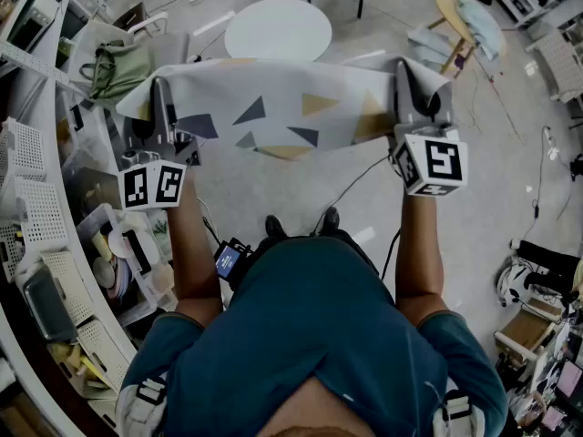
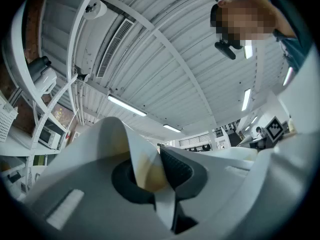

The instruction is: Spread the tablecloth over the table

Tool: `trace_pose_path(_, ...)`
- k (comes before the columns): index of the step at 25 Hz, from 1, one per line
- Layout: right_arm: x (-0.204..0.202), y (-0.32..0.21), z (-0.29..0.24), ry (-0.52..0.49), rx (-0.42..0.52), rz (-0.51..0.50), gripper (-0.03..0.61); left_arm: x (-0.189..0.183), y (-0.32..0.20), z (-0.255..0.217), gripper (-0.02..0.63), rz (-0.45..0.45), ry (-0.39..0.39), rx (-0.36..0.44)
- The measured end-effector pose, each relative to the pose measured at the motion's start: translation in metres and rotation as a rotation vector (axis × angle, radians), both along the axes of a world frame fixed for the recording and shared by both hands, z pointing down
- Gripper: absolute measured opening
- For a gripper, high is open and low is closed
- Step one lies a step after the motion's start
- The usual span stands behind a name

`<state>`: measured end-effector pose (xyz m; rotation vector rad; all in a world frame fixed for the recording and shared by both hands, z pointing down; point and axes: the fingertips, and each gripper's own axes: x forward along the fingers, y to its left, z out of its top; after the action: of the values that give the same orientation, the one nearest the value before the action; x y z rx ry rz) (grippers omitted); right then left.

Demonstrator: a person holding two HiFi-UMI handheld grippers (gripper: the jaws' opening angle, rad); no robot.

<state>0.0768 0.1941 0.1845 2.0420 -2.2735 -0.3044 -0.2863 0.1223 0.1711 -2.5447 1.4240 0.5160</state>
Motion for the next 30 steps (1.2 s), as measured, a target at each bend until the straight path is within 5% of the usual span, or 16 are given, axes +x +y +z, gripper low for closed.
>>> trace_pose_path(30, -0.036, 0.016, -0.006, -0.060, 0.006, 0.065, 0.015, -0.033, -0.009, -0.008, 0.028, 0.074, 0.019, 0.027)
